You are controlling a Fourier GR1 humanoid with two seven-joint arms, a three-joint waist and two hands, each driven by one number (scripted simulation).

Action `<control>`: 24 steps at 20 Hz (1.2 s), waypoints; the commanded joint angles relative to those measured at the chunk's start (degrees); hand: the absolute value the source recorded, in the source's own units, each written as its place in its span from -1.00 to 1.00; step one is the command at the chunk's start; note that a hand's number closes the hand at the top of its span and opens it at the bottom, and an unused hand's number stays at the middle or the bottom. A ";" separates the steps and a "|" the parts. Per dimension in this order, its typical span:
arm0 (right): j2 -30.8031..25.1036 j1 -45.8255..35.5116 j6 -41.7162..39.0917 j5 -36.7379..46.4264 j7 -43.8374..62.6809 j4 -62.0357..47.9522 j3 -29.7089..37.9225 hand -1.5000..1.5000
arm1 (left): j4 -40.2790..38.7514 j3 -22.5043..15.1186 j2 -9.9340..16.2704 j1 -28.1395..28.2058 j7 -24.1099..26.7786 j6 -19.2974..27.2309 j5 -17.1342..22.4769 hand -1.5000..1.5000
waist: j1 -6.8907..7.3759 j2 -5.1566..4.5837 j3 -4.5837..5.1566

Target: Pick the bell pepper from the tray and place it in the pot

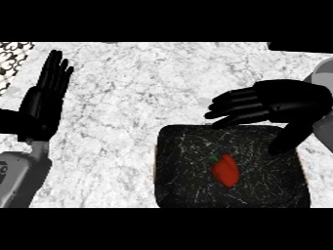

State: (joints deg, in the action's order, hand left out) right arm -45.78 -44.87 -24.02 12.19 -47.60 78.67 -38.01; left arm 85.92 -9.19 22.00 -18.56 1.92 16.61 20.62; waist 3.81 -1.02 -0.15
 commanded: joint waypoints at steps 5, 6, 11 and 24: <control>4.74 -4.24 -0.46 11.76 -10.37 -8.84 -7.56 -1.00 | 1.68 0.85 -0.99 2.48 -0.12 1.02 -1.32 0.00 | -2.03 0.71 0.14; 3.19 -3.55 -0.91 12.53 -10.07 -6.91 -8.65 -1.00 | -1.23 0.38 -1.58 0.26 0.45 2.00 -3.23 0.00 | -2.87 0.74 0.15; 6.84 -3.66 1.39 18.03 -9.08 -12.50 -11.51 -1.00 | -0.76 4.70 1.15 2.99 0.61 -3.89 0.81 0.00 | -2.74 0.77 0.17; 11.63 2.16 8.41 22.13 -15.67 -16.66 -10.59 -1.00 | 1.80 4.73 -1.60 3.24 -1.42 -2.44 -2.98 0.00 | -3.29 0.98 0.13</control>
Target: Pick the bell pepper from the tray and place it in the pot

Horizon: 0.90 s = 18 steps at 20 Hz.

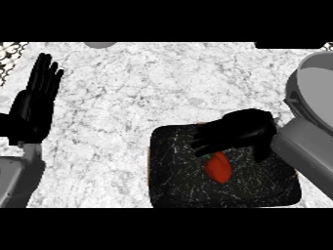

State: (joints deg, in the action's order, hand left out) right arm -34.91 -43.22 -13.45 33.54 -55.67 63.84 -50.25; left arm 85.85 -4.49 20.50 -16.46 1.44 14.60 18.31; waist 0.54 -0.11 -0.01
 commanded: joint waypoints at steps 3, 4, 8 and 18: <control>2.12 -0.18 -3.59 3.05 -4.84 -0.35 3.43 -1.00 | 1.45 0.02 -2.01 1.18 -0.24 0.74 -2.58 0.00 | -0.27 0.10 0.02; 4.82 4.16 -0.52 5.04 0.15 2.05 0.76 -1.00 | -0.14 3.40 0.58 0.62 -0.10 -2.35 -0.02 0.00 | -0.45 0.12 0.02; 3.45 6.70 0.49 10.62 0.51 2.97 3.52 -1.00 | -1.11 2.53 -1.89 -0.02 -0.81 -2.00 -2.46 0.00 | -0.71 0.15 0.02; 12.98 5.98 2.16 16.70 -4.16 -8.62 6.89 -1.00 | 6.68 1.90 -3.74 3.57 -4.12 -1.18 -5.67 0.00 | 0.01 0.10 -0.01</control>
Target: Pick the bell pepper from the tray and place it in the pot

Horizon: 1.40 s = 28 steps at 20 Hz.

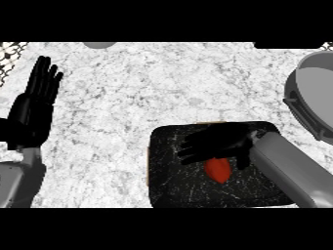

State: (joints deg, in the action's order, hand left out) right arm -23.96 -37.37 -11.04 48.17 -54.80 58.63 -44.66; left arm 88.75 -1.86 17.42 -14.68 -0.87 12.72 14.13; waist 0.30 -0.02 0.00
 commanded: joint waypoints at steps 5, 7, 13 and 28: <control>5.46 2.82 -0.12 5.38 -2.90 -3.32 0.43 -1.00 | -1.93 1.16 -1.63 -0.06 1.01 -0.86 -2.04 0.00 | -0.05 -0.02 0.00; 6.14 1.78 -1.24 5.49 -4.33 -3.87 0.47 -1.00 | -5.16 3.60 -0.28 -3.35 0.93 -2.79 -0.42 0.00 | -0.14 -0.09 0.01; 5.96 6.44 7.39 7.83 -9.24 -0.92 -3.58 1.00 | -2.90 3.06 -0.52 -1.03 1.62 -3.17 -0.93 0.00 | -0.15 -0.13 0.00; 5.81 6.86 6.95 1.76 6.01 5.23 12.94 1.00 | -0.03 2.45 -2.22 -1.22 -2.15 -1.33 -2.34 0.00 | -0.27 -0.14 0.00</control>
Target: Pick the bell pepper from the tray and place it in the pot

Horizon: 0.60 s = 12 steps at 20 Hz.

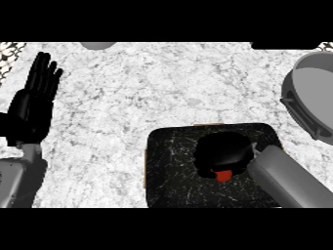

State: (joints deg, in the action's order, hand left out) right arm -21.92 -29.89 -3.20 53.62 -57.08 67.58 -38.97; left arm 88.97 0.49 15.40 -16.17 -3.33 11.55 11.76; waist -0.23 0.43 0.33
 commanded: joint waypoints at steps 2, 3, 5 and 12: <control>4.32 -1.93 0.21 -4.91 22.01 -7.70 15.74 1.00 | 0.14 0.17 0.01 0.97 0.44 -0.12 0.03 0.00 | -0.93 -0.57 -0.25; 4.31 -1.91 1.43 -5.33 26.38 -9.31 18.63 1.00 | 0.17 0.75 0.39 0.64 0.19 0.44 -0.15 0.00 | -1.58 -0.71 -0.30; 3.80 -1.60 3.57 -5.91 33.45 -11.94 23.15 1.00 | 0.11 1.16 0.80 0.77 0.48 0.40 -0.21 0.00 | -2.88 -1.25 -0.28; 4.65 -9.48 16.80 -1.78 64.76 -15.42 36.61 1.00 | -0.06 1.03 0.77 1.17 0.34 0.20 -0.16 0.00 | -1.02 -0.31 0.19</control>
State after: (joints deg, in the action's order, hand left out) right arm -17.56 -36.10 7.53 49.83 -7.87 54.37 -9.00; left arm 88.96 1.49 16.01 -15.36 -2.98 11.89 11.64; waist -1.95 -0.14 0.35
